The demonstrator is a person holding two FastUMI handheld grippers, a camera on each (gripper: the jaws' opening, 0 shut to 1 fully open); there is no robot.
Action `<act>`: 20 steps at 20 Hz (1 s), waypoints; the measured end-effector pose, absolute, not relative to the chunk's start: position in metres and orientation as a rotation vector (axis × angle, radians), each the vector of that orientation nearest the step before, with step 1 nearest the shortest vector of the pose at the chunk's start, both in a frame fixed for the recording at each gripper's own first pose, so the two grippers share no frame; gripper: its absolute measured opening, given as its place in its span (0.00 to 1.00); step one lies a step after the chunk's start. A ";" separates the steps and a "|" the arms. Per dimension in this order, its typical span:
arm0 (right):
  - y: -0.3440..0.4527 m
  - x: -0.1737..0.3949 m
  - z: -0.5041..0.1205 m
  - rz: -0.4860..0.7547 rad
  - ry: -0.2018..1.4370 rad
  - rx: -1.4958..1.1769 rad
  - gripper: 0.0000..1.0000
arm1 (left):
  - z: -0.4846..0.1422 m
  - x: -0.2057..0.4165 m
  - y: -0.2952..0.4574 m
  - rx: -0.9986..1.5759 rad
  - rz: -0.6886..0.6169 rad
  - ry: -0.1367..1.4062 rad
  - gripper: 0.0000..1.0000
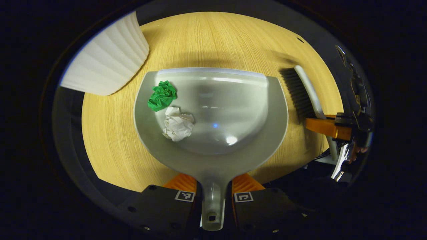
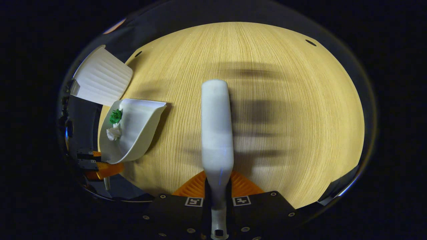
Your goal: Pick up the small broom and dustpan from the desktop, sweep the trash into the dustpan with the broom, and then empty the trash into the garbage bin.
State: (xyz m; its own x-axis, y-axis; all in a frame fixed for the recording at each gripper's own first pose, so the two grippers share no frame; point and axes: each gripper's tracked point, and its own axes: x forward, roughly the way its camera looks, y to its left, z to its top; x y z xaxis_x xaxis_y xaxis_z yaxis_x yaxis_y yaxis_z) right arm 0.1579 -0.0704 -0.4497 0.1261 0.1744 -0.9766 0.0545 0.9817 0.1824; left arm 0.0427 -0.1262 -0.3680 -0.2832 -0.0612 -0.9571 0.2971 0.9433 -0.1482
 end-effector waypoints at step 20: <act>-0.078 0.153 -0.488 0.074 1.421 0.248 0.26 | -0.297 0.089 -0.146 0.048 -0.375 1.601 0.28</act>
